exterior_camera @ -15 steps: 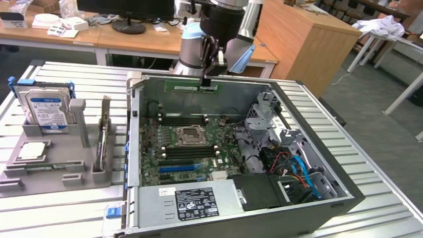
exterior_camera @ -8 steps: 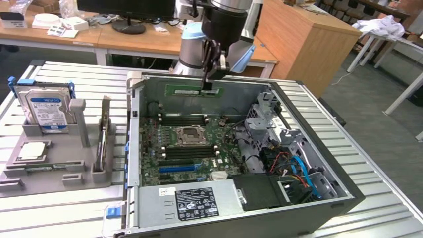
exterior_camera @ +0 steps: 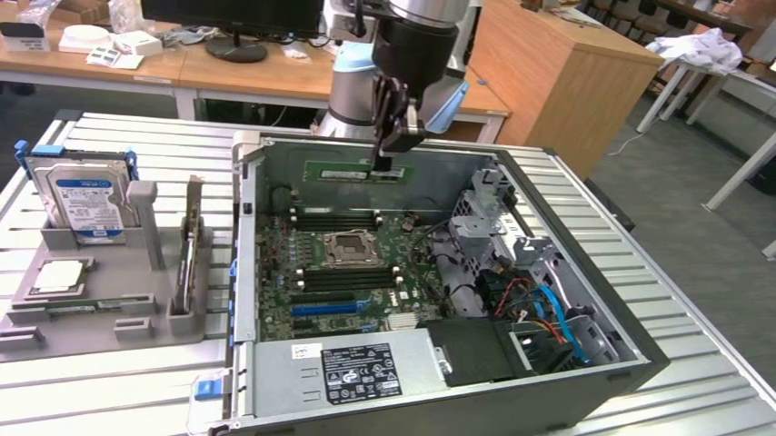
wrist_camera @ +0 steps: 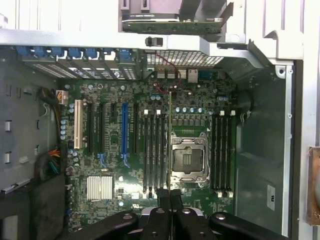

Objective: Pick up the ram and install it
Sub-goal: 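Pick up the ram and move it above insertion slot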

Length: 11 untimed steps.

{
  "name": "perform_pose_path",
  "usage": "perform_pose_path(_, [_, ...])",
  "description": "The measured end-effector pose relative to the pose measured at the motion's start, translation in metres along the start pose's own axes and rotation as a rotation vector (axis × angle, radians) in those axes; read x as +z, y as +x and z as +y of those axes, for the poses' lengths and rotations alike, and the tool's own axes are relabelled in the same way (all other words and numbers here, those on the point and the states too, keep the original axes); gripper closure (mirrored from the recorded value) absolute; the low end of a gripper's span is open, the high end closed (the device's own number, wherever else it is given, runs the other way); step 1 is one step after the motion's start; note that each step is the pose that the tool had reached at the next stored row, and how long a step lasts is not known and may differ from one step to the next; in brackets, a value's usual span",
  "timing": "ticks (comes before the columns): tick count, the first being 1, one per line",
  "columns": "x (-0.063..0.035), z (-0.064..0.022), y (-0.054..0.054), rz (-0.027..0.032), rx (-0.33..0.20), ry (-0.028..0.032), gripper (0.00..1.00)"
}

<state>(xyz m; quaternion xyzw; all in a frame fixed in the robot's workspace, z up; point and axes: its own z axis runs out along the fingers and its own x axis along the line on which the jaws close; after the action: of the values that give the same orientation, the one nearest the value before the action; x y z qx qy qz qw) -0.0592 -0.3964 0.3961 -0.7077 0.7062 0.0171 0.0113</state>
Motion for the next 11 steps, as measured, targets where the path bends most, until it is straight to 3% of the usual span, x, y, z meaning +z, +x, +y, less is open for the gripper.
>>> perform_pose_path(4, [-0.0002,0.0,0.0059,-0.0001,0.0,0.0,0.89])
perform_pose_path(11, [0.0003,0.0,0.0069,-0.0001,0.0,0.0,0.89])
